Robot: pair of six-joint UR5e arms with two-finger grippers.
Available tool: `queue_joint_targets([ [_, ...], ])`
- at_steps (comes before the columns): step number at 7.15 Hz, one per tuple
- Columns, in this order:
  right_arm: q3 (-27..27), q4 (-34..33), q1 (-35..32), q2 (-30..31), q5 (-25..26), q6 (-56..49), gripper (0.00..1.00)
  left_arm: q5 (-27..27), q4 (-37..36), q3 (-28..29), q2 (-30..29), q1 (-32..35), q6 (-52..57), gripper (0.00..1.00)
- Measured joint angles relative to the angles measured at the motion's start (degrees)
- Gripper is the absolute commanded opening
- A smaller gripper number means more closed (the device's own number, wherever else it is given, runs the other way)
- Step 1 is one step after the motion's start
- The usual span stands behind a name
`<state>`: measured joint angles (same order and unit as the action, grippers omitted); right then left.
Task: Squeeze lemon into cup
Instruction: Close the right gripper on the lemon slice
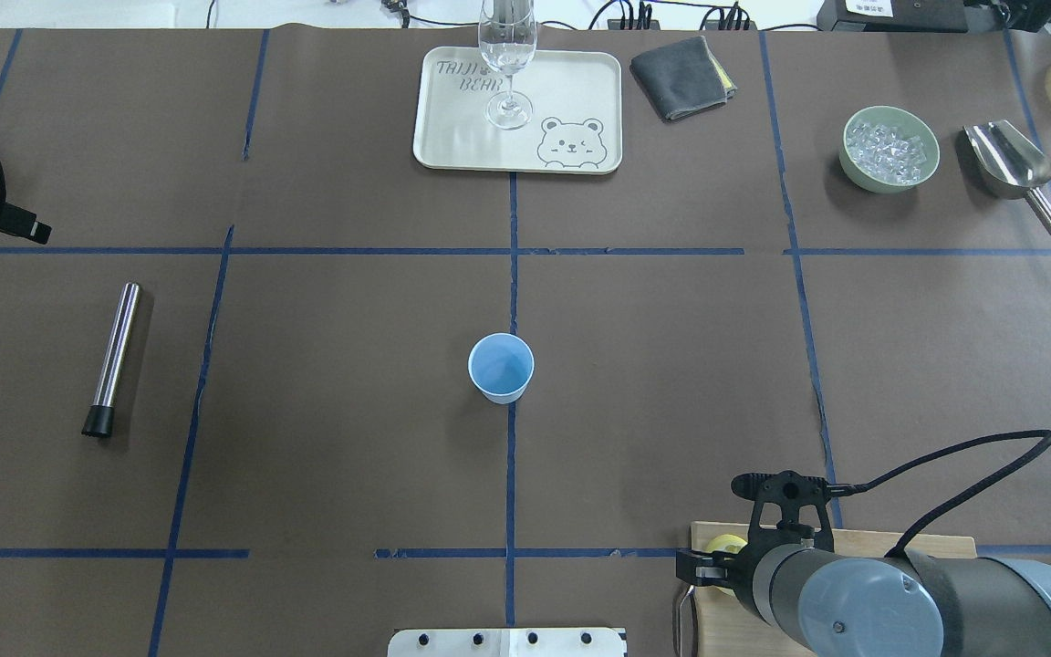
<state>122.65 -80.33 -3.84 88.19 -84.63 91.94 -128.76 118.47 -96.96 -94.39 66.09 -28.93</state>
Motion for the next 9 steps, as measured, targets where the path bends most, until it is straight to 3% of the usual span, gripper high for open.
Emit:
queue_joint_targets([
  [3,0.1,-0.1,-0.2,0.0,-0.1,0.0,0.57,0.0,-0.1,-0.2,0.0,0.0,0.0,1.00],
  [9,1.0,-0.1,-1.3,0.2,-0.6,0.3,0.57,0.1,-0.1,-0.6,0.0,0.0,-0.2,1.00],
])
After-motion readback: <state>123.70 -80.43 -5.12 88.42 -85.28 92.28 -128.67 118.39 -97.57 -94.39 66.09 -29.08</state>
